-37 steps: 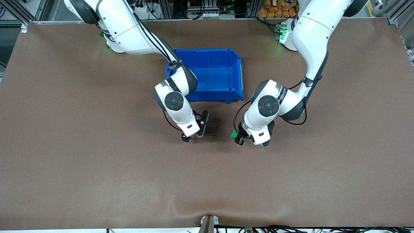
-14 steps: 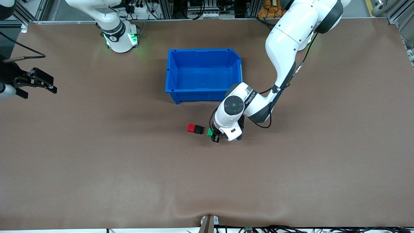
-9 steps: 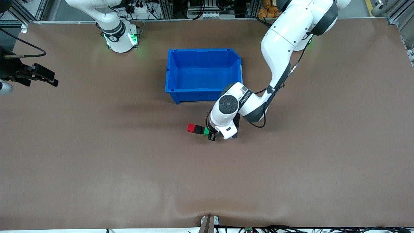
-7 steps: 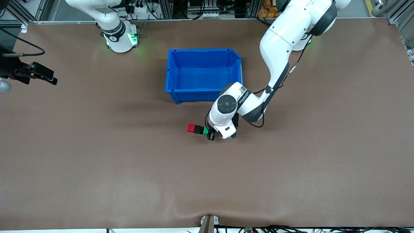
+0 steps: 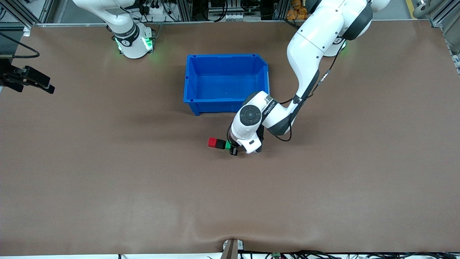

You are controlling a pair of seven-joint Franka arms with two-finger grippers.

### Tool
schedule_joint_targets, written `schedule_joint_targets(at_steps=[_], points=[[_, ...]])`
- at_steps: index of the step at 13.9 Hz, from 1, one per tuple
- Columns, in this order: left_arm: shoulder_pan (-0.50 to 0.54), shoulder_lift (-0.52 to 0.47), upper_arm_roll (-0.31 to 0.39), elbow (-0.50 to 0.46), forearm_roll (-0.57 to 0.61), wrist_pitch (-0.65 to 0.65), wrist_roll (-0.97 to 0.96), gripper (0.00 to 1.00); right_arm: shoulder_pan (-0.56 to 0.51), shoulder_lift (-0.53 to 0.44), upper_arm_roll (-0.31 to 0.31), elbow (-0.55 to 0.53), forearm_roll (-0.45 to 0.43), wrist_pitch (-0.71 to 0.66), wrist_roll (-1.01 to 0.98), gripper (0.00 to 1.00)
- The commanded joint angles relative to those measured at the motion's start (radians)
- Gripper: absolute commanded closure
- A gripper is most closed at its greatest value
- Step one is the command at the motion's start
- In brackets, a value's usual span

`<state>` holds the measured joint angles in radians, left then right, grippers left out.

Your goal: Attach green and red cubes to black cube

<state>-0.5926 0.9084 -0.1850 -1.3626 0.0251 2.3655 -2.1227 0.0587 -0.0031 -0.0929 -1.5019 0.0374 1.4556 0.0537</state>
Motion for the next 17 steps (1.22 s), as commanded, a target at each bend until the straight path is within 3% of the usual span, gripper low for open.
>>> schedule_joint_targets(at_steps=[1,8,17], points=[[-0.052,0.013,0.045,0.026,0.013,0.018,-0.056,1.0,-0.008,0.005,0.012,0.011,-0.004,-0.015,0.011,0.0],[-0.058,0.02,0.056,0.026,0.015,0.058,-0.097,1.0,-0.013,0.005,0.012,0.011,0.001,-0.014,0.011,0.0],[0.002,-0.022,0.055,-0.001,0.018,0.017,-0.095,1.0,-0.011,0.005,0.012,0.018,0.003,-0.015,0.006,0.0]])
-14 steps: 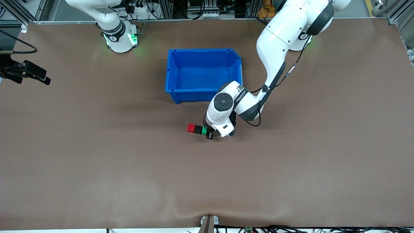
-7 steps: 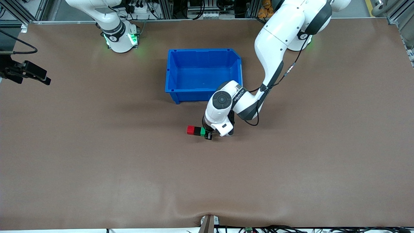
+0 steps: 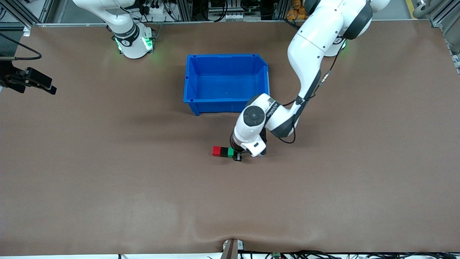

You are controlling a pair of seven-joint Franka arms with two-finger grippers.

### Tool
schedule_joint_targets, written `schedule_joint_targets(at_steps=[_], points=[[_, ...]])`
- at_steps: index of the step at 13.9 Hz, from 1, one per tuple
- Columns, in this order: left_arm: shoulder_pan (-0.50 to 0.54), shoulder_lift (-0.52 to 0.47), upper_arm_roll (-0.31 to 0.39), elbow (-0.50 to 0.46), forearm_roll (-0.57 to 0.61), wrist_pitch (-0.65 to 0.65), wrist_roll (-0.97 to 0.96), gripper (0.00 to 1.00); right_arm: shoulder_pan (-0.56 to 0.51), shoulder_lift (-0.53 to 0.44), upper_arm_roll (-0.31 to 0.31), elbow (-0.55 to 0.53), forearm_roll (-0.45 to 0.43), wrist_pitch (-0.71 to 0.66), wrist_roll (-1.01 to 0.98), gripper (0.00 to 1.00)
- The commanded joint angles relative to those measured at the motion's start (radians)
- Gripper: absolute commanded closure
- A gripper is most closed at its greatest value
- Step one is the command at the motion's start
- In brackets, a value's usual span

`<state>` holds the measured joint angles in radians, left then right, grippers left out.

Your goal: Attach green and red cubes to black cube

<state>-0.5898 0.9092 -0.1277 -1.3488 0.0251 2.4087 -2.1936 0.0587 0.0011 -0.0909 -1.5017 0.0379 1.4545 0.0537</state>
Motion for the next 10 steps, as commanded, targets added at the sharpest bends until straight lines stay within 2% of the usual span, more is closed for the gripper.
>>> schedule_joint_targets(at_steps=[1,7,10], points=[[0.001,-0.024,-0.003,-0.019,0.018,-0.031,-0.026,1.0,-0.011,0.0,0.01,0.018,0.0,-0.016,0.005,0.0],[0.022,-0.098,-0.001,-0.137,0.021,-0.051,-0.014,1.0,-0.014,0.008,0.008,0.026,-0.013,0.018,-0.008,0.0],[0.041,-0.108,-0.001,-0.155,0.021,-0.049,-0.012,1.0,-0.001,0.014,0.01,0.026,-0.016,0.02,-0.008,0.0]])
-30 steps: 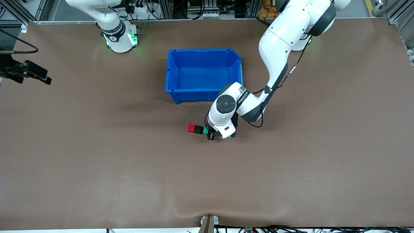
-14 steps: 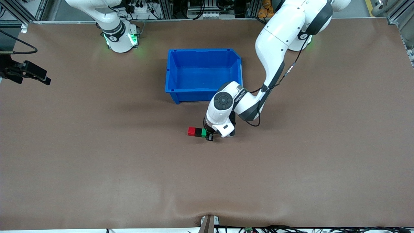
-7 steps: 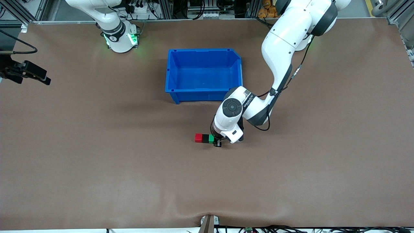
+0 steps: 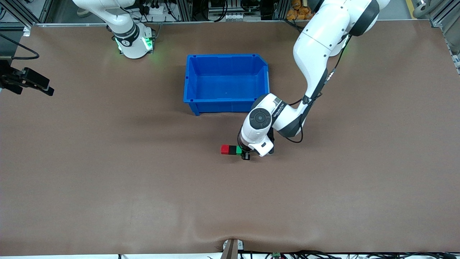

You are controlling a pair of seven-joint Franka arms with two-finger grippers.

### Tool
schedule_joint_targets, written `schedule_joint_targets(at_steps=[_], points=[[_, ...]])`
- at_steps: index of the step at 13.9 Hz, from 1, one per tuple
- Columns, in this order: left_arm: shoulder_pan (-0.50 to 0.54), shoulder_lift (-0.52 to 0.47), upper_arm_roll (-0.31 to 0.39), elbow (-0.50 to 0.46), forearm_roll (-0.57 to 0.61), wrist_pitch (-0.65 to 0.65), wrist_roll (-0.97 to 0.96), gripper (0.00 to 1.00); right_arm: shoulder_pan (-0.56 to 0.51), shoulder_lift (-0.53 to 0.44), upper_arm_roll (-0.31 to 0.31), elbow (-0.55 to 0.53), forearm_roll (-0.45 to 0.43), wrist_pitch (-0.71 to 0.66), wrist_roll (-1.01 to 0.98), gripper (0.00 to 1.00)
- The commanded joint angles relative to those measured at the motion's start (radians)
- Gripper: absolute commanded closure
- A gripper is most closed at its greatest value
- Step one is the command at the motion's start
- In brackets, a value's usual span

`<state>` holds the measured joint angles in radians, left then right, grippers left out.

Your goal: Attach green and red cubes to black cube

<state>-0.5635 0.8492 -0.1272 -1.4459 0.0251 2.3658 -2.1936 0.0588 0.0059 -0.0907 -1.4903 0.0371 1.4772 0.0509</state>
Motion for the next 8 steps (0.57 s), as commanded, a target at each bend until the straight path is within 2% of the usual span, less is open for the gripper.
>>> schedule_joint_targets(at_steps=[1,4,5,7,8], points=[[0.011,-0.048,-0.002,-0.06,0.019,-0.007,-0.012,1.0,-0.002,0.009,0.009,0.015,-0.017,-0.003,-0.005,0.0],[0.011,-0.047,-0.003,-0.054,0.019,-0.007,-0.015,0.98,-0.011,0.013,0.011,0.015,-0.017,0.009,-0.005,0.0],[0.011,-0.048,-0.003,-0.051,0.019,-0.007,-0.012,0.71,-0.002,0.017,0.011,0.015,-0.023,0.018,-0.005,0.0],[0.011,-0.05,-0.002,-0.047,0.022,-0.008,0.012,0.0,0.001,0.025,0.011,0.009,-0.022,0.009,-0.005,0.0],[0.013,-0.067,-0.002,-0.047,0.024,-0.013,0.055,0.0,0.0,0.025,0.011,0.009,-0.02,0.009,-0.005,0.0]])
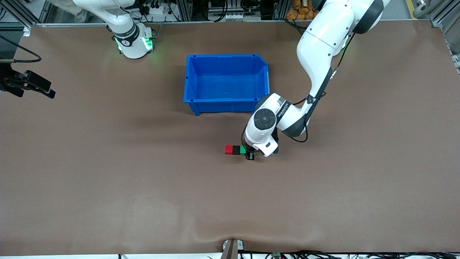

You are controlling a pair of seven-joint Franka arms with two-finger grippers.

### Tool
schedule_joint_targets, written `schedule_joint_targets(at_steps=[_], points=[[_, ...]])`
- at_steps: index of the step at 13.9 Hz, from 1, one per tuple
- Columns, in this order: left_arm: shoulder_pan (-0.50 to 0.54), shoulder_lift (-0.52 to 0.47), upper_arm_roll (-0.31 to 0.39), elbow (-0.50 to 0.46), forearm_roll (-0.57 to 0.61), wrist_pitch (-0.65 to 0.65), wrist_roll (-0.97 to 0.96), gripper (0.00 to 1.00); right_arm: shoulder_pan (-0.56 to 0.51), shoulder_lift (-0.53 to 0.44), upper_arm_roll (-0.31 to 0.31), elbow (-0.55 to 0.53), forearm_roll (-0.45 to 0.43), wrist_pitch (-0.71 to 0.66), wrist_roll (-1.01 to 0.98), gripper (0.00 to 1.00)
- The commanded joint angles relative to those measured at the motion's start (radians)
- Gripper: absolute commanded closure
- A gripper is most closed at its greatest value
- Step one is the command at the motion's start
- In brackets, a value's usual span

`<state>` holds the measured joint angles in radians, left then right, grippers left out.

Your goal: Attach green and red cubes to black cube

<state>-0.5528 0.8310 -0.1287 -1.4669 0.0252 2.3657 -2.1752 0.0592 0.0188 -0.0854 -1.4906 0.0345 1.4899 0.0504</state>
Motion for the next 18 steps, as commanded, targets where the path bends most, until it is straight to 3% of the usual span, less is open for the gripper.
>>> schedule_joint_targets(at_steps=[1,4,9,18], points=[[0.005,-0.065,0.0,-0.024,0.024,-0.034,0.057,0.0,0.001,0.013,0.006,0.01,-0.018,0.0,-0.004,0.0],[0.048,-0.165,-0.002,-0.027,0.025,-0.144,0.209,0.0,-0.007,0.013,0.007,0.01,-0.018,-0.002,-0.004,0.0],[0.152,-0.335,0.0,-0.027,0.028,-0.417,0.639,0.0,0.007,0.023,0.007,0.012,-0.018,0.004,-0.004,0.0],[0.29,-0.522,-0.002,-0.026,0.027,-0.556,1.023,0.0,-0.007,0.033,0.007,0.012,-0.038,0.024,-0.003,0.0]])
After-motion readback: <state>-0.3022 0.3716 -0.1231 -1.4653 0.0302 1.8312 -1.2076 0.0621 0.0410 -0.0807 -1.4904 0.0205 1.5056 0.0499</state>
